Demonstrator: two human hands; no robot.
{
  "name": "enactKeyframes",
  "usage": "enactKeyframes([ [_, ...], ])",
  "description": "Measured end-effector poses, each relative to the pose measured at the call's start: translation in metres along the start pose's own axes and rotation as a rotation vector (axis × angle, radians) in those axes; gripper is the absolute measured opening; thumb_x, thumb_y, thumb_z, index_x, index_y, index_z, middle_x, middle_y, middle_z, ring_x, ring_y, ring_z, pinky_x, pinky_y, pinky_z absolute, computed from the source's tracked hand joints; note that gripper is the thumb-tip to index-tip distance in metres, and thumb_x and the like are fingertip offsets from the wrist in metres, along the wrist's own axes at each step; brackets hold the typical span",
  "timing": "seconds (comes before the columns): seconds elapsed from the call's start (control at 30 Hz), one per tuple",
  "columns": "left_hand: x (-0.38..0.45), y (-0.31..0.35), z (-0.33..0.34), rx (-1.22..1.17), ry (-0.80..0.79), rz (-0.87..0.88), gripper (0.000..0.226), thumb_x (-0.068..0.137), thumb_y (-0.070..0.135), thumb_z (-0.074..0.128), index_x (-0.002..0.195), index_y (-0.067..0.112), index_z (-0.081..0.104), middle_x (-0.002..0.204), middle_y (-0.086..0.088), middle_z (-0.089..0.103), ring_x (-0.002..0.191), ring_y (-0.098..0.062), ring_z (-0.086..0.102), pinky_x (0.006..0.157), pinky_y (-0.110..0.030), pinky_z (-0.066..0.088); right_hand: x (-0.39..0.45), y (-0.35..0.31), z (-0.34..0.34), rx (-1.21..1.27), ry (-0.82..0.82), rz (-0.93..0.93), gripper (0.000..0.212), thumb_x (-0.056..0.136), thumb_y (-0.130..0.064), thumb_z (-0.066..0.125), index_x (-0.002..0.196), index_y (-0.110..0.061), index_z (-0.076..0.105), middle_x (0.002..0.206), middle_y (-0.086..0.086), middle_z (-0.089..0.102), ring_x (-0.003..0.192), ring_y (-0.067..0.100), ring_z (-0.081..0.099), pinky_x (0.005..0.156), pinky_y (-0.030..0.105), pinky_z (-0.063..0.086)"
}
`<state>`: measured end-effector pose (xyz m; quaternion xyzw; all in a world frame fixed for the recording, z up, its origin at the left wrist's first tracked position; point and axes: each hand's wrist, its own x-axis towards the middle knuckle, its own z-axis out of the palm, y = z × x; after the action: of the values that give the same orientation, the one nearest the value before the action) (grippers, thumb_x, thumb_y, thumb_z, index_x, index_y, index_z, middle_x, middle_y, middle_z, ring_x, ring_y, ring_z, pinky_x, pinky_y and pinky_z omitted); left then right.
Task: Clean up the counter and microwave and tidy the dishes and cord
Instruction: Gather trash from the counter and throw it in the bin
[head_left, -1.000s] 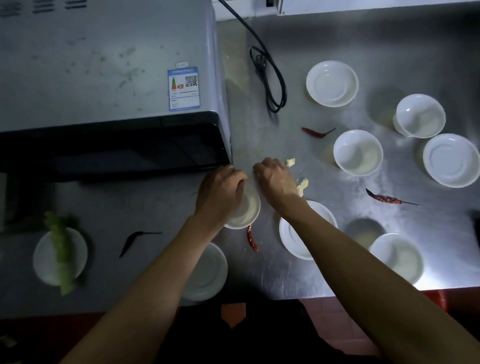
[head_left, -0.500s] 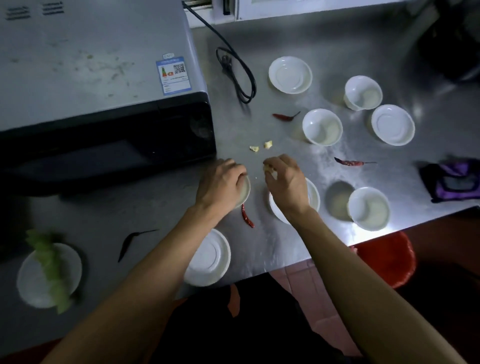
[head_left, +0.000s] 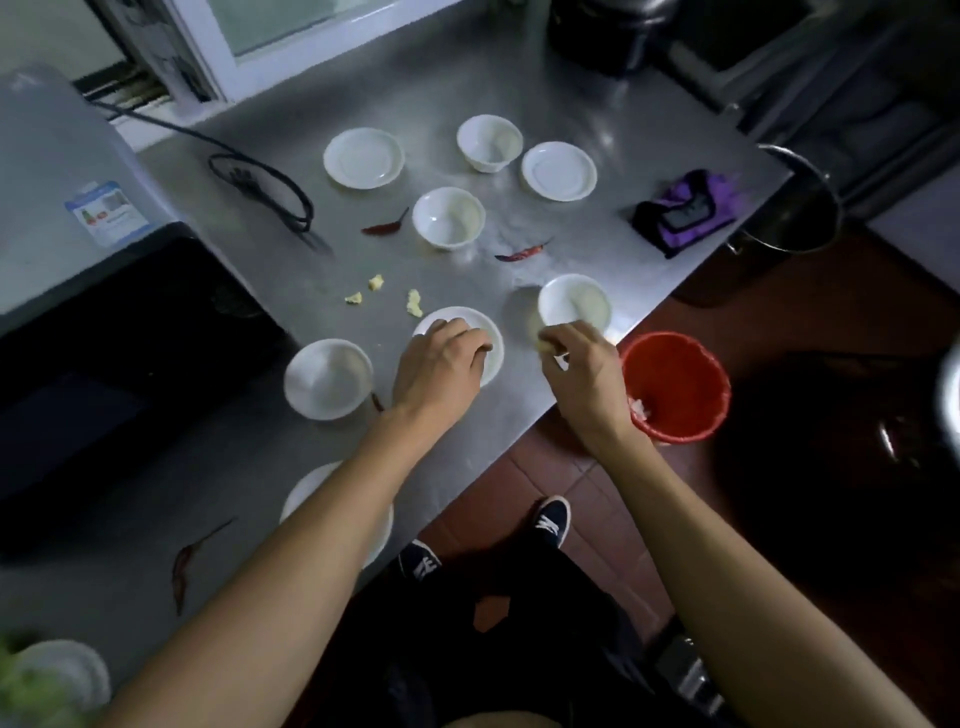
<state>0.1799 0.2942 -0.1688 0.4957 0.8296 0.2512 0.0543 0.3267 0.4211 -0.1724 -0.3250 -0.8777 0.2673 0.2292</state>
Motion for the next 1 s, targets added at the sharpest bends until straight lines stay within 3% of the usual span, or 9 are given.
enactKeyframes([
  [0.2, 0.037, 0.095, 0.05, -0.012, -0.101, 0.165, 0.01, 0.09, 0.012, 0.064, 0.094, 0.013, 0.073, 0.091, -0.006, 0.066, 0.086, -0.031, 0.06, 0.07, -0.044, 0.051, -0.03, 0.081, -0.071, -0.043, 0.108, 0.139, 0.013, 0.089, -0.008, 0.066, 0.099, -0.013, 0.073, 0.092, 0.003, 0.065, 0.078, 0.021, 0.061, 0.069, 0.042, 0.052],
  [0.3, 0.051, 0.147, 0.085, -0.012, -0.154, 0.216, 0.009, 0.089, 0.014, 0.064, 0.094, 0.015, 0.072, 0.091, -0.005, 0.066, 0.091, -0.03, 0.059, 0.077, -0.043, 0.051, -0.049, 0.133, -0.105, -0.043, 0.126, 0.216, 0.014, 0.089, -0.011, 0.066, 0.1, -0.016, 0.072, 0.093, 0.001, 0.064, 0.08, 0.021, 0.062, 0.068, 0.044, 0.052],
  [0.53, 0.071, 0.247, 0.167, 0.024, -0.26, 0.315, 0.011, 0.09, 0.019, 0.064, 0.098, 0.02, 0.071, 0.094, -0.001, 0.064, 0.094, -0.026, 0.058, 0.082, -0.041, 0.051, -0.083, 0.234, -0.177, -0.065, 0.18, 0.393, 0.015, 0.087, -0.008, 0.069, 0.1, -0.013, 0.074, 0.094, 0.002, 0.066, 0.082, 0.019, 0.062, 0.072, 0.035, 0.052],
  [0.8, 0.091, 0.311, 0.217, 0.055, -0.351, 0.387, 0.011, 0.088, 0.019, 0.066, 0.098, 0.02, 0.071, 0.096, -0.001, 0.065, 0.095, -0.027, 0.059, 0.08, -0.04, 0.05, -0.103, 0.293, -0.216, -0.036, 0.214, 0.486, 0.012, 0.091, -0.009, 0.065, 0.099, -0.011, 0.074, 0.095, 0.002, 0.066, 0.081, 0.021, 0.062, 0.072, 0.041, 0.055],
  [1.0, 0.117, 0.333, 0.249, 0.062, -0.432, 0.393, 0.012, 0.09, 0.021, 0.065, 0.101, 0.021, 0.07, 0.099, 0.0, 0.064, 0.097, -0.025, 0.058, 0.085, -0.042, 0.05, -0.097, 0.321, -0.219, -0.044, 0.175, 0.548, 0.015, 0.089, -0.007, 0.065, 0.101, -0.009, 0.073, 0.094, 0.005, 0.065, 0.082, 0.025, 0.063, 0.071, 0.037, 0.053],
])
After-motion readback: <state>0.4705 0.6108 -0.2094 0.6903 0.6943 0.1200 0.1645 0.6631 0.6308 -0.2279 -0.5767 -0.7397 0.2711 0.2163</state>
